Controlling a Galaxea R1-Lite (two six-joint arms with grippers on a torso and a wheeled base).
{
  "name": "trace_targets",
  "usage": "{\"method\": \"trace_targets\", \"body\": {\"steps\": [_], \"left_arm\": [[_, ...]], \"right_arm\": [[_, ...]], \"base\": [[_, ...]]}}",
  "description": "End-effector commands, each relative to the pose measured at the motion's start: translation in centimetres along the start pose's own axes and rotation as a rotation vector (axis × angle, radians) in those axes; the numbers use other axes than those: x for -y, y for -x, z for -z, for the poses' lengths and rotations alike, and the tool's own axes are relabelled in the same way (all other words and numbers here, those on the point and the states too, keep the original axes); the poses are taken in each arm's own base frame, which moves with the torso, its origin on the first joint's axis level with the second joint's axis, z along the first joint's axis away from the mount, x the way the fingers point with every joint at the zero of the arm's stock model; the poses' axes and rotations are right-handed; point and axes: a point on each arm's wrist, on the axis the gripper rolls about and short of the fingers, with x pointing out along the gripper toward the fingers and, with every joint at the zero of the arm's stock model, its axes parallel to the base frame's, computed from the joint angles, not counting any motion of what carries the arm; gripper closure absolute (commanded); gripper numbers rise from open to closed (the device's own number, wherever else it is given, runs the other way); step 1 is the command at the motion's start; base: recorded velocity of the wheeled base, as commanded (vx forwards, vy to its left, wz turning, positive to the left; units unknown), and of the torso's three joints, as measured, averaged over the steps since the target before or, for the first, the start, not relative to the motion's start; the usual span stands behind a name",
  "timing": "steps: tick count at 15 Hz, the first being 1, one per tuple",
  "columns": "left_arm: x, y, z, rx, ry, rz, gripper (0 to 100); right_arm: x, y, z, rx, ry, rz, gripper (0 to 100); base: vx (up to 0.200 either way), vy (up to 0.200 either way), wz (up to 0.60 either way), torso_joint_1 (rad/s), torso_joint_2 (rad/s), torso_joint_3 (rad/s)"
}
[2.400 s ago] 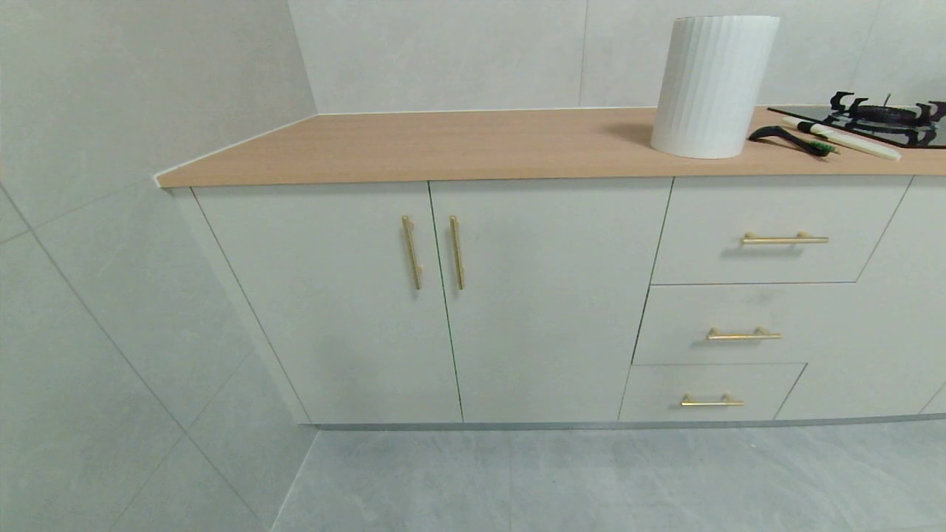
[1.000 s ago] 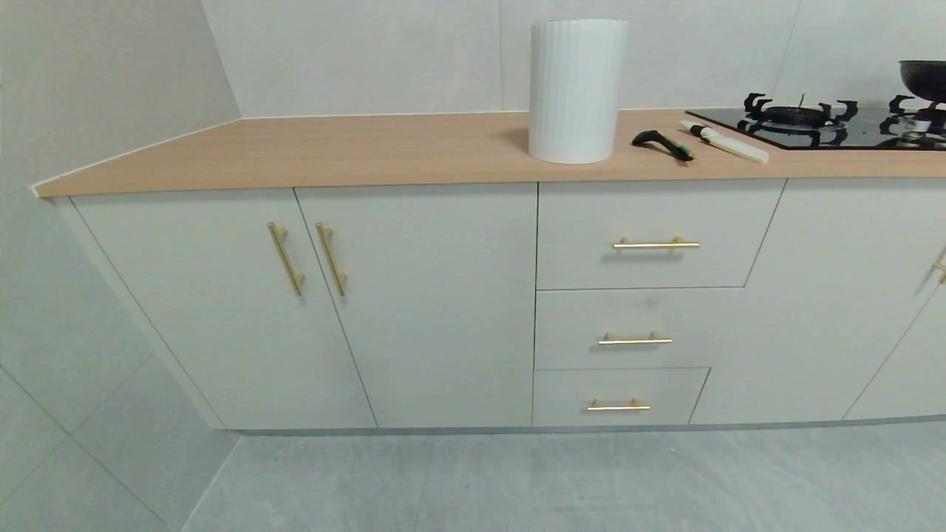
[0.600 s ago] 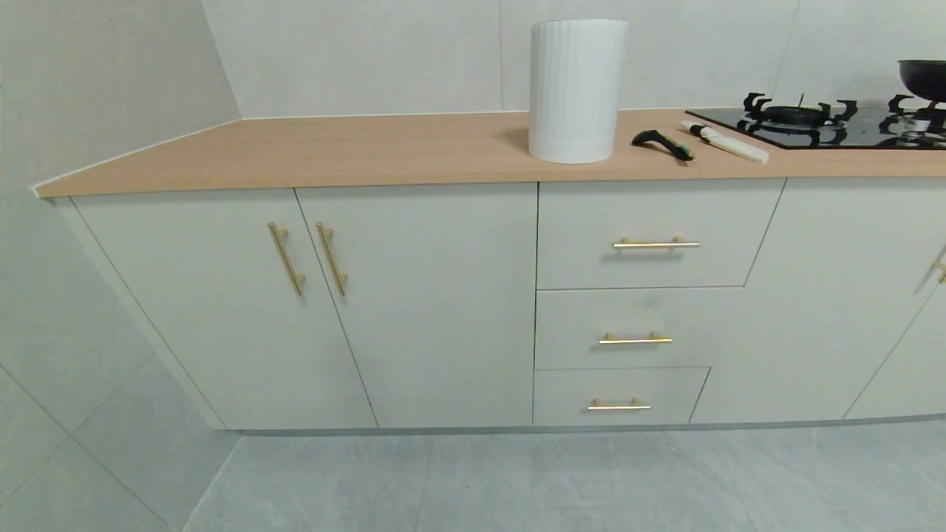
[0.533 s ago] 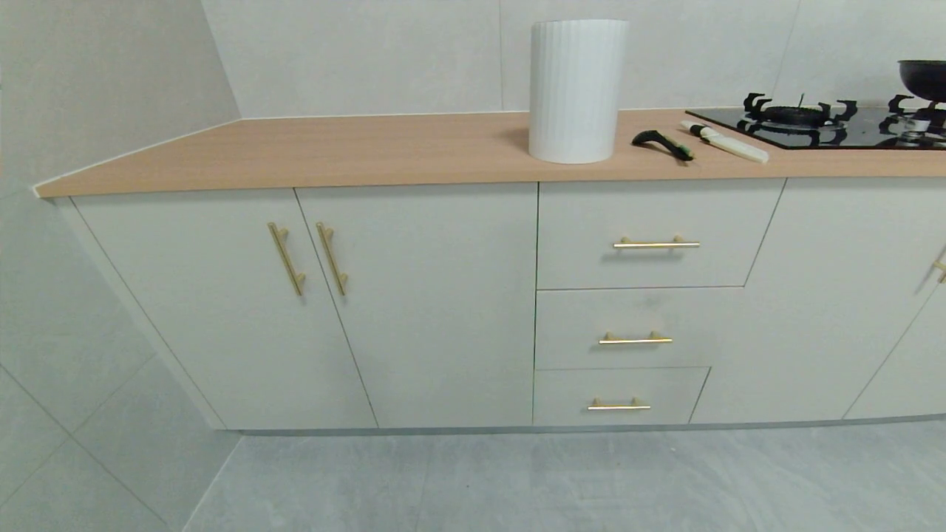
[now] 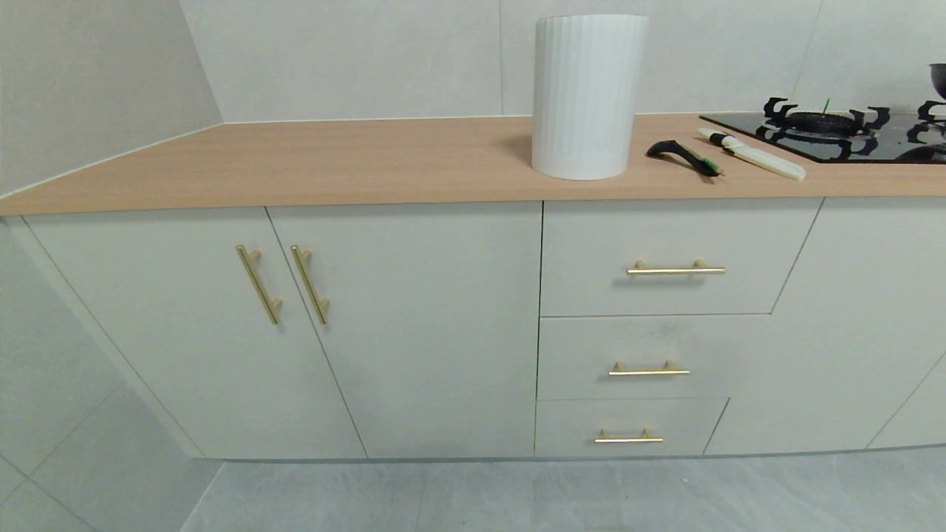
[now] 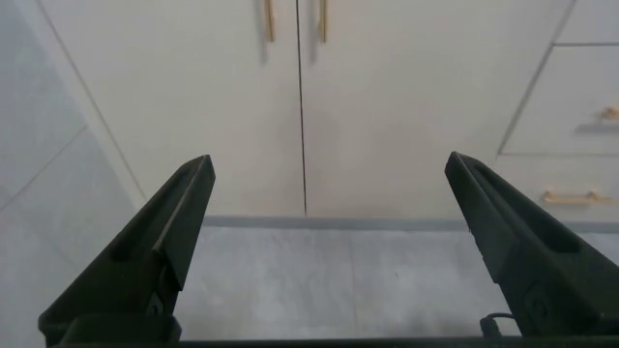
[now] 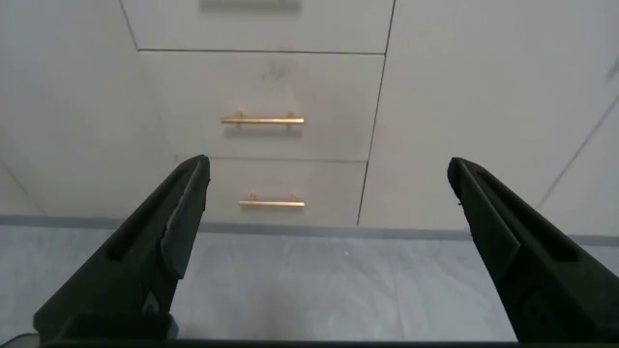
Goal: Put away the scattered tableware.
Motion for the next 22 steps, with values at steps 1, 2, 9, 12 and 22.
{"method": "trace_targets", "body": {"steps": [1,2,9,12,22], "left_arm": [[0.0,0.0,0.0,0.0,0.002,0.0,0],[0.0,0.0,0.0,0.0,0.003,0.0,0],[0.0,0.0,0.0,0.0,0.005,0.0,0],[0.0,0.0,0.0,0.0,0.005,0.0,0],[0.0,0.0,0.0,0.0,0.005,0.0,0]], "right_arm": [[0.0,0.0,0.0,-0.001,0.0,0.0,0],[0.0,0.0,0.0,-0.001,0.0,0.0,0],[0.0,0.0,0.0,-0.001,-0.003,-0.003,0],[0.0,0.0,0.0,0.002,-0.003,-0.005,0],[0.0,-4.4,-8.3,-0.223,-0.048,-0.159,0]], "base": [[0.0,0.0,0.0,0.0,0.0,0.0],[0.0,0.0,0.0,0.0,0.0,0.0],[0.0,0.0,0.0,0.0,0.0,0.0],[0.0,0.0,0.0,0.0,0.0,0.0],[0.0,0.0,0.0,0.0,0.0,0.0]]}}
